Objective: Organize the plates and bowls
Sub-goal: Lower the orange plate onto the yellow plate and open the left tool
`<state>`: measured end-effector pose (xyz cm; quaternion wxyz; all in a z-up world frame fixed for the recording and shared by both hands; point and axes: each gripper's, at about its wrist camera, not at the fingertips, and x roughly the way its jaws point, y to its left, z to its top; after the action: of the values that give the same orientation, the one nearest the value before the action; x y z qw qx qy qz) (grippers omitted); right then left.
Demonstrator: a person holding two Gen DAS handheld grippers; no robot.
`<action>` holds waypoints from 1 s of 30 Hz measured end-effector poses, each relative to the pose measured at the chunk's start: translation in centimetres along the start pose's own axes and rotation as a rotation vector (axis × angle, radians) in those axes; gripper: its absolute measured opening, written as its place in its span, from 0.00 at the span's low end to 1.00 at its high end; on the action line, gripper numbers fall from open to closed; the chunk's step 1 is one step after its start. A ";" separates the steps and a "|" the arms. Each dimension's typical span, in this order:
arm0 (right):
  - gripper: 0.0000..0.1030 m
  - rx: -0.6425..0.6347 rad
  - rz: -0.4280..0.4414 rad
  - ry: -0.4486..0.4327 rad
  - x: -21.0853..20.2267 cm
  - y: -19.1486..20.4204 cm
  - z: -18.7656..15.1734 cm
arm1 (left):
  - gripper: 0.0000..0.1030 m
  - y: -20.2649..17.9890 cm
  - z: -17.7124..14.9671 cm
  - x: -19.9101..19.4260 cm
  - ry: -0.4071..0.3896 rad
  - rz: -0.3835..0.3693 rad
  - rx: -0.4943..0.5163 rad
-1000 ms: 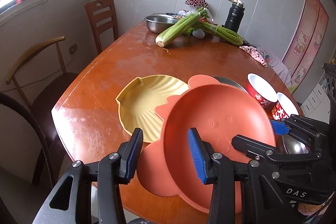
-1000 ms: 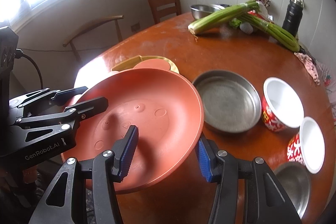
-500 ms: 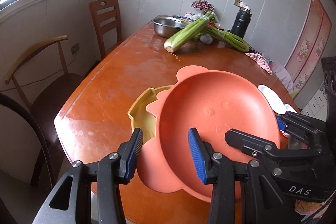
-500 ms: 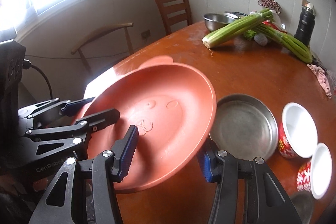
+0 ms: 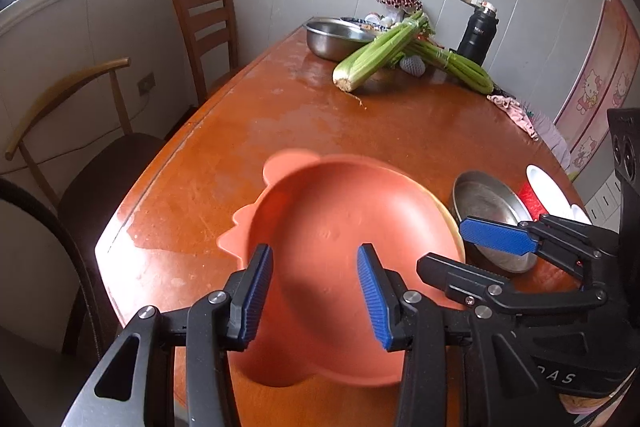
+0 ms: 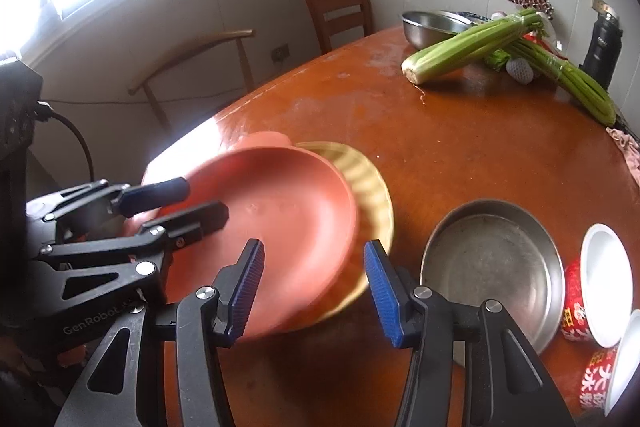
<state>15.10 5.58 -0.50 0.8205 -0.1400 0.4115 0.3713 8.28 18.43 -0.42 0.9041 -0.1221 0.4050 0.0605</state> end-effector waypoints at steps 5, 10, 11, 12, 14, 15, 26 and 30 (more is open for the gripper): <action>0.53 0.011 -0.020 0.021 0.8 -0.4 -0.3 | 0.41 -0.1 -0.1 0.8 -0.004 -0.004 0.010; 0.53 0.009 -0.022 0.026 0.8 -0.4 -0.6 | 0.41 0.1 -0.4 -0.2 -0.046 -0.014 -0.004; 0.53 0.009 -0.022 0.028 0.8 -0.3 -0.7 | 0.41 0.3 -0.4 -0.4 -0.049 -0.013 -0.010; 0.53 0.005 -0.018 0.029 0.9 -0.2 -0.8 | 0.41 0.5 -0.5 -0.7 -0.056 -0.010 -0.020; 0.53 -0.001 -0.015 0.030 1.0 -0.1 -0.8 | 0.41 1.0 -0.7 -1.5 -0.078 0.008 -0.038; 0.53 -0.003 -0.012 0.028 1.0 0.0 -0.8 | 0.41 1.1 -0.9 -2.1 -0.094 0.035 -0.047; 0.53 0.017 0.004 0.015 0.4 -0.5 -1.1 | 0.42 1.7 -1.5 0.4 -0.033 0.080 -0.066; 0.53 0.039 -0.014 0.012 0.3 -1.2 -1.2 | 0.42 1.5 -1.4 1.7 0.001 0.072 -0.071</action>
<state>15.36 4.28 -1.52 0.8233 -0.1290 0.4225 0.3565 8.09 19.51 -2.87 0.8962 -0.1396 0.4072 0.1073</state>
